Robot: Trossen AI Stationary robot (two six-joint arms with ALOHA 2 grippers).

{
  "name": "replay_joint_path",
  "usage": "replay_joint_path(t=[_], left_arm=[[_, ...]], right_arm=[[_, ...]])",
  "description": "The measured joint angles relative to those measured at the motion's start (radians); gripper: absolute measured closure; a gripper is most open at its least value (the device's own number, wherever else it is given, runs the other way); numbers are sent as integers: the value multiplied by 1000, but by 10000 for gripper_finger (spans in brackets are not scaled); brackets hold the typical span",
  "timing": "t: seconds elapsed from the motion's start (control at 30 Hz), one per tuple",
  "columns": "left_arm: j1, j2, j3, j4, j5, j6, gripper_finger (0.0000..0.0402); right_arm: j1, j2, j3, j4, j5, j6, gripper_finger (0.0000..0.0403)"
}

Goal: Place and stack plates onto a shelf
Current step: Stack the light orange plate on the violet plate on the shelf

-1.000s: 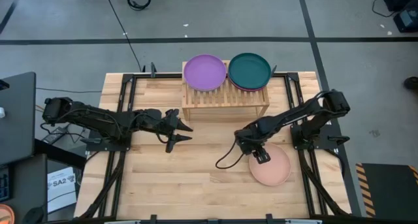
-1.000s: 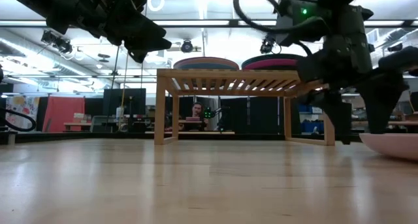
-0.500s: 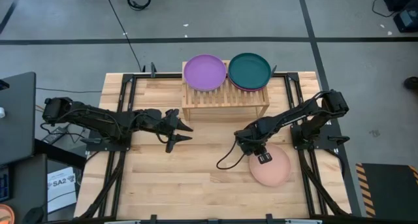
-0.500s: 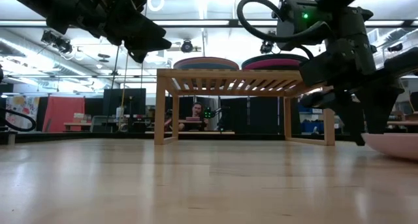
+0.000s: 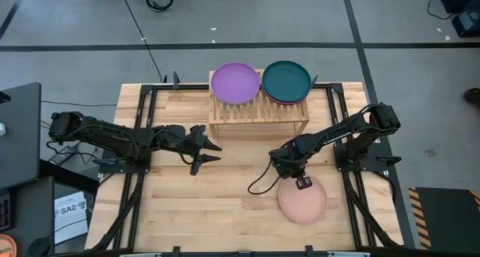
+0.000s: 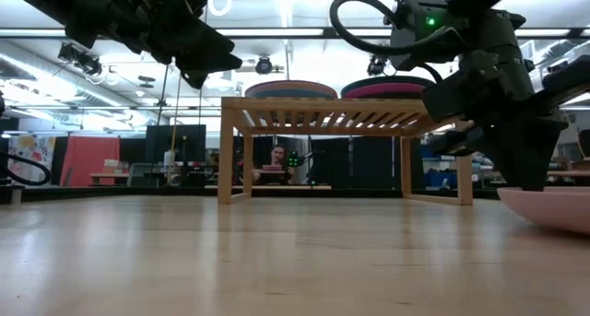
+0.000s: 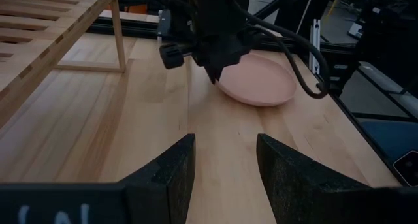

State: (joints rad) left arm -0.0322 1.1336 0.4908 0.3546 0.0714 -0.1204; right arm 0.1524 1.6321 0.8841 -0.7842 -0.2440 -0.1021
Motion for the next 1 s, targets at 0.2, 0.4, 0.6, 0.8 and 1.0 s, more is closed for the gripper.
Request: replay_joint_path(t=[0.2, 0.4, 0.6, 0.8, 1.0], left_arm=[[0, 0, 0, 0, 0, -17, 232], [0, 0, 0, 0, 0, -85, 232], [0, 0, 0, 0, 1, -203, 232], [0, 0, 0, -1, 0, -364, 232], [0, 0, 0, -20, 0, -505, 232]], right_arm=[[0, 0, 0, 22, 0, 123, 379], [0, 0, 0, 143, 0, 253, 389], [0, 0, 0, 315, 47, 423, 385], [0, 0, 0, 418, 173, 596, 387], [0, 0, 0, 499, 281, 773, 387]])
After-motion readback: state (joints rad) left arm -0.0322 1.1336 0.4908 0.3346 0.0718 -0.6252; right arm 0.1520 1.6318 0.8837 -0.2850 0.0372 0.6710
